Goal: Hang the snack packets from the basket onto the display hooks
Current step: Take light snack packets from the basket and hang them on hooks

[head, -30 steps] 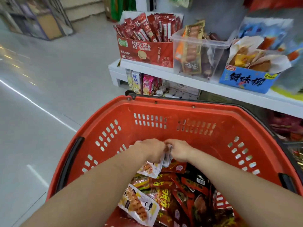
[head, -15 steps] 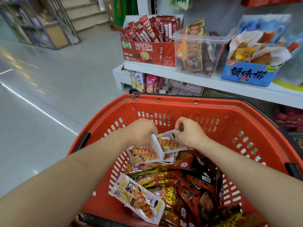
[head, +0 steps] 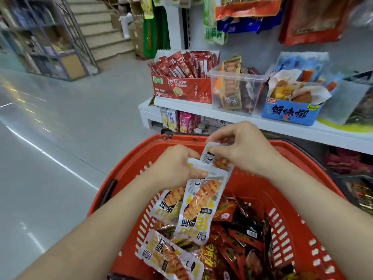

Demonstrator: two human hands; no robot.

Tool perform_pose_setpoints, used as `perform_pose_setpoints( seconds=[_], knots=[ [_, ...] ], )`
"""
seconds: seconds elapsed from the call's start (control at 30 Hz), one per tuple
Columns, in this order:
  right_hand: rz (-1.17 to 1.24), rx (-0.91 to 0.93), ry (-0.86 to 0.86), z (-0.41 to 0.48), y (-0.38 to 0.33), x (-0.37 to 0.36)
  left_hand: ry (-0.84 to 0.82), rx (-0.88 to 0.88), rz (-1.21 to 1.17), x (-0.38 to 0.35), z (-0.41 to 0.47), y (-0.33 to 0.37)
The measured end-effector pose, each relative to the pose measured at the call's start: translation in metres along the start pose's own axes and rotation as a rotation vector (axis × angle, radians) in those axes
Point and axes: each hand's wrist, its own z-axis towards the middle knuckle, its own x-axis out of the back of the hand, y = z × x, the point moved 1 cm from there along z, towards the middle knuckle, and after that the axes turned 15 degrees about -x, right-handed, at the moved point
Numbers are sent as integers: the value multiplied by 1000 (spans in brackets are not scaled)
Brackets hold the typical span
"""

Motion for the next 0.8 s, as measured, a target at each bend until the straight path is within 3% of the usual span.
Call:
perform_pose_setpoints(
  seconds=[0.1, 0.17, 0.23, 0.3, 0.4, 0.5, 0.6, 0.7, 0.8],
  knots=[
    [217, 27, 36, -13, -18, 12, 179, 82, -100, 14, 0, 17],
    [328, 1, 148, -24, -28, 41, 396, 193, -343, 40, 2, 37],
    [372, -118, 165, -40, -36, 70, 622, 238, -587, 66, 7, 64],
    [389, -299, 41, -60, -54, 99, 749, 239, -785, 98, 16, 108],
    [710, -489, -119, -93, -89, 131, 810, 279, -1059, 144, 27, 184],
    [1239, -637, -82, -129, -134, 164, 865, 411, -1088, 182, 31, 240],
    [1344, -664, -185, -163, -211, 192, 841, 488, -1418, 215, 28, 307],
    [1548, -625, -40, -182, -287, 232, 697, 569, -1660, 231, 17, 382],
    [1635, -462, 126, -194, -350, 286, 818, 649, -1499, 251, 2, 458]
  ],
)
